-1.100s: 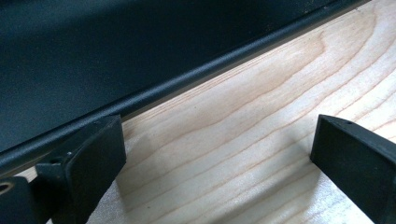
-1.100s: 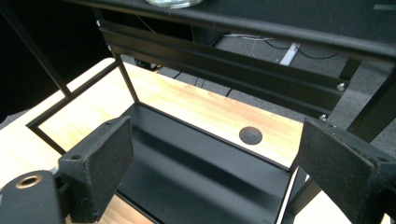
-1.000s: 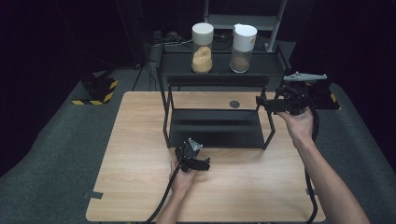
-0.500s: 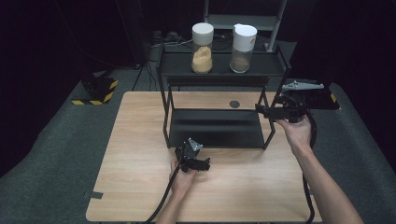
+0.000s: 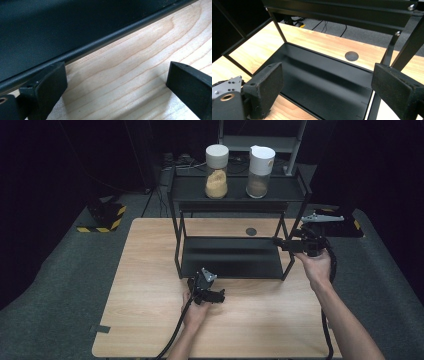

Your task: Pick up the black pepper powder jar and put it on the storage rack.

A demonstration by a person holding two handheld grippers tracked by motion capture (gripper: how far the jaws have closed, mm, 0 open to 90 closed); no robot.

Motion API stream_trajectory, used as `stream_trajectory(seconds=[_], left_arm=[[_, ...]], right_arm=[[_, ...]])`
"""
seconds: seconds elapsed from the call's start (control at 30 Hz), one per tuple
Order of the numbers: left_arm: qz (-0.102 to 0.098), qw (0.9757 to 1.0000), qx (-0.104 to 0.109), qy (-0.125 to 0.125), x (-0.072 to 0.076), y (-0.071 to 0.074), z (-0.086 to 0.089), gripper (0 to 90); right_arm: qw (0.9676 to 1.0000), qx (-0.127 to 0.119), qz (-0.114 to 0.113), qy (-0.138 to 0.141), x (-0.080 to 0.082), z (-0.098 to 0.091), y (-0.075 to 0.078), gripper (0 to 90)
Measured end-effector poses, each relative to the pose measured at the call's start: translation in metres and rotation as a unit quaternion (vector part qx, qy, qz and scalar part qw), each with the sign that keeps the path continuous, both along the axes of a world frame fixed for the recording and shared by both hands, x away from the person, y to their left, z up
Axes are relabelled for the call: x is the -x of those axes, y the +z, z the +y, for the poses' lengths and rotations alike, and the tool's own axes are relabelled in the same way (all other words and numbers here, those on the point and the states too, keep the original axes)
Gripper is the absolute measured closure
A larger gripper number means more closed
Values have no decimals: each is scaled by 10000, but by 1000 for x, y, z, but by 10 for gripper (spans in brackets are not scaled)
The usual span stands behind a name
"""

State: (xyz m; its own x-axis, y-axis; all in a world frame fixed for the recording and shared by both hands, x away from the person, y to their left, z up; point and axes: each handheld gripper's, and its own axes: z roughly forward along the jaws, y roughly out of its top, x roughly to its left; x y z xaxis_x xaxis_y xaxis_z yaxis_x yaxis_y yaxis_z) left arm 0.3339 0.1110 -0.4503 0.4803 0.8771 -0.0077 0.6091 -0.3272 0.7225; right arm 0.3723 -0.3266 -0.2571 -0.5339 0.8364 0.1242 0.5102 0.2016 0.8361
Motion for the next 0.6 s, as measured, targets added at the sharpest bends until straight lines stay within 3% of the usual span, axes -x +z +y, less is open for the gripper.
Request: stream_trajectory(seconds=[0.6], left_arm=[[-1, 10000, 1, -2, 0, 0, 0, 31]], right_arm=[[9998, -16, 202, -4, -3, 2, -22, 100]])
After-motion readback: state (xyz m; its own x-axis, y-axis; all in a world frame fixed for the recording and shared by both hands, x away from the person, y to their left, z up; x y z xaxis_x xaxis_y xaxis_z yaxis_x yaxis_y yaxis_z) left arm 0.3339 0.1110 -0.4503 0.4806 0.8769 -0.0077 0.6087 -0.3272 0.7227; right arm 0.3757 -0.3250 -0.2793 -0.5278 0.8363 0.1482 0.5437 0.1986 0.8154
